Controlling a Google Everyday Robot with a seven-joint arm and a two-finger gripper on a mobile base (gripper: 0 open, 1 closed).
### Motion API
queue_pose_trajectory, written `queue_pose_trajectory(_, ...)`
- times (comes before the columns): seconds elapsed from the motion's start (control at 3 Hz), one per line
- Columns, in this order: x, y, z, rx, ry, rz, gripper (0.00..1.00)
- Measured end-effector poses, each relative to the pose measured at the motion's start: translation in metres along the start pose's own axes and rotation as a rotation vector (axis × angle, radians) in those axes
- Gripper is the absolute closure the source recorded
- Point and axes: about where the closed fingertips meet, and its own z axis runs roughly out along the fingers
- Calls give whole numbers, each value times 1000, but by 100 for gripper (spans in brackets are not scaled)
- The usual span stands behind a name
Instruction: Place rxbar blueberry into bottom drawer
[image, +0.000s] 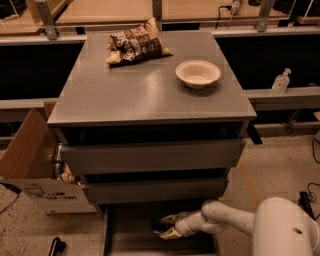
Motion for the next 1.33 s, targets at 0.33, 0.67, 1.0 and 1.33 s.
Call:
queue_pose_trajectory(0.33,6,-1,5,5,-4,-2,35)
queue_pose_trajectory(0.67,5,0,7,1,-6,-1,12)
queue_pose_trajectory(1.0,4,1,9,-2,-8,-1,0)
queue_pose_trajectory(1.33,4,1,9,-2,-8,-1,0)
